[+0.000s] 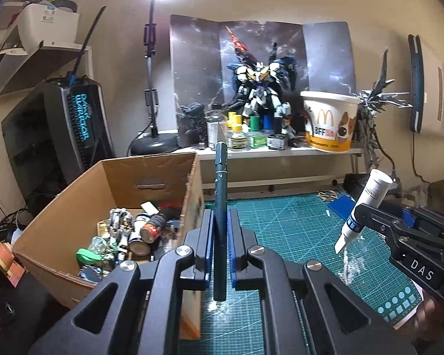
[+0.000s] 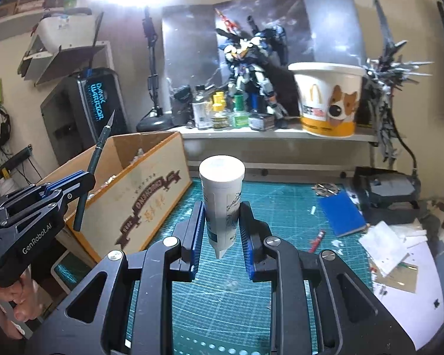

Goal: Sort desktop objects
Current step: 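Lift the white tube with the right gripper while the left gripper lifts the craft knife toward the box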

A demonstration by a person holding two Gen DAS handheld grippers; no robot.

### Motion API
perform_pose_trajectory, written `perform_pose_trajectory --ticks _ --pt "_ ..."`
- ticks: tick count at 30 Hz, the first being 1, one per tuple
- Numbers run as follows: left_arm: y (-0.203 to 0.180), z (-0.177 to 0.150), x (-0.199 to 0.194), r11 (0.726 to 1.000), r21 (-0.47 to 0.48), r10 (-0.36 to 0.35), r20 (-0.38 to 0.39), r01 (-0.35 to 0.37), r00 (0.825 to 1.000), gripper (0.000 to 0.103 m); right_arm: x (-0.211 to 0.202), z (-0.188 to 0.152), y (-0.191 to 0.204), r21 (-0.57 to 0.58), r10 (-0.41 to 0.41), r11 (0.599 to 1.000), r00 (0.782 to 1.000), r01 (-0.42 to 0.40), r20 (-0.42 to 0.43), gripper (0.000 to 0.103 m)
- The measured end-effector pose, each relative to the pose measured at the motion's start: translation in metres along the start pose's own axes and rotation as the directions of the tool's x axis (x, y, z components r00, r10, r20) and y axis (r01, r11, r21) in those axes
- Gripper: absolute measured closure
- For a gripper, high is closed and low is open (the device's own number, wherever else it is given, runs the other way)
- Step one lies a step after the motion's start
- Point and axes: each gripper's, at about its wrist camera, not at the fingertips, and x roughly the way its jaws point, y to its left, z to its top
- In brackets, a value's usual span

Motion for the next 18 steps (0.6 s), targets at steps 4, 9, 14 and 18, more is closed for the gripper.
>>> perform_pose_trajectory --ticks 4,9,14,18 --pt "0.012 0.0 -0.006 0.999 -0.003 0.044 0.014 -0.044 0.999 0.094 0.004 0.004 0.016 -0.024 0.032 0.999 0.999 -0.031 0.005 0.081" --pt "0.03 -0.001 -0.015 0.997 -0.029 0.079 0.024 -0.078 0.997 0.094 0.004 0.008 0.033 -0.038 0.065 0.997 0.997 -0.064 0.031 0.081" --pt "0.05 -0.002 -0.023 0.992 -0.057 0.116 0.025 -0.114 0.993 0.094 -0.001 0.015 0.05 -0.058 0.102 0.993 0.993 -0.099 0.06 0.081" --pt "0.064 -0.004 -0.032 0.987 -0.076 0.148 0.029 -0.145 0.989 0.094 -0.003 0.019 0.067 -0.084 0.136 0.988 0.988 -0.131 0.068 0.081"
